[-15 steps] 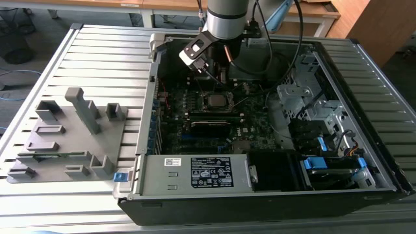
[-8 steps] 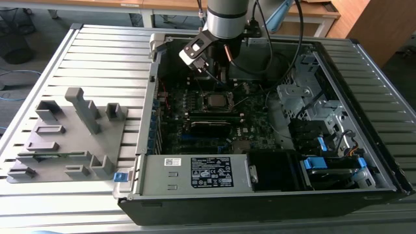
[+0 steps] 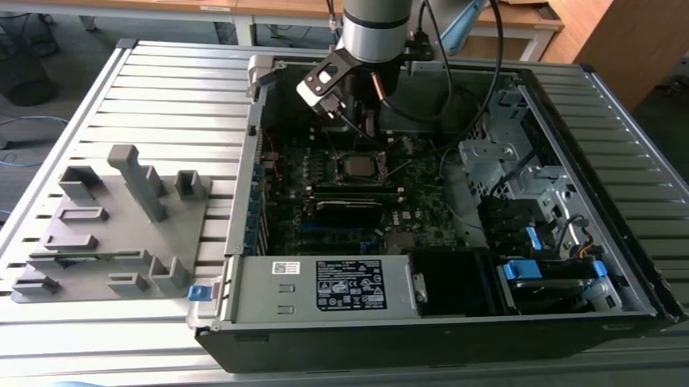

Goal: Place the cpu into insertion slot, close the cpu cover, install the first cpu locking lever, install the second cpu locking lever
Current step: 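Close the cpu cover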

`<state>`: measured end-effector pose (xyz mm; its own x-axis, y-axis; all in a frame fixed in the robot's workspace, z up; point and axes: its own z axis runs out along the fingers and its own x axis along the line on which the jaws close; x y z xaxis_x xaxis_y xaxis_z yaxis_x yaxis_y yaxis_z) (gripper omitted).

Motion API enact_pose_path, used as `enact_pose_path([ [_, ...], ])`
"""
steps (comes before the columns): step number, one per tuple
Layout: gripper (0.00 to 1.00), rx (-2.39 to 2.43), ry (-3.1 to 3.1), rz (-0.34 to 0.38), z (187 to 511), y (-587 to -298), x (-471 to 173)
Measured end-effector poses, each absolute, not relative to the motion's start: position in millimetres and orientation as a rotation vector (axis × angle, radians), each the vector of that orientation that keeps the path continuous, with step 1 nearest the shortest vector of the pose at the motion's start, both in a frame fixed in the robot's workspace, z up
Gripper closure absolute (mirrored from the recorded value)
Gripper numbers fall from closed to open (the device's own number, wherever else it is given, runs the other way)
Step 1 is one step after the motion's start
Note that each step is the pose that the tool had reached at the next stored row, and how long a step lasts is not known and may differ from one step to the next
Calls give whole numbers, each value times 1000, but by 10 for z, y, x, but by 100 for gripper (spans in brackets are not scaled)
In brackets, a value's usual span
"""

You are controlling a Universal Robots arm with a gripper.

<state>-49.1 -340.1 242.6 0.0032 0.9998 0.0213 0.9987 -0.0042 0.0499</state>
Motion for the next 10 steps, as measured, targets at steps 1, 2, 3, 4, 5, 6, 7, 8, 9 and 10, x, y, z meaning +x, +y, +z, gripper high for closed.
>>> enact_pose_path([
  [1,89,2210,2202,78,2428,-3401,-491],
  [2,89,2210,2202,78,2430,-3401,-491],
  [3,89,2210,2202,78,2430,-3401,-491],
  [4,89,2210,2202,78,2430,-3401,-492],
  [5,89,2210,2202,78,2432,-3401,-492],
  [6,89,2210,2202,77,2437,-3402,-492],
  [7,89,2210,2202,77,2441,-3402,-492],
  [8,89,2210,2202,78,2445,-3401,-492],
  [9,89,2210,2202,78,2450,-3401,-492],
  [10,89,2210,2202,78,2456,-3401,-492],
])
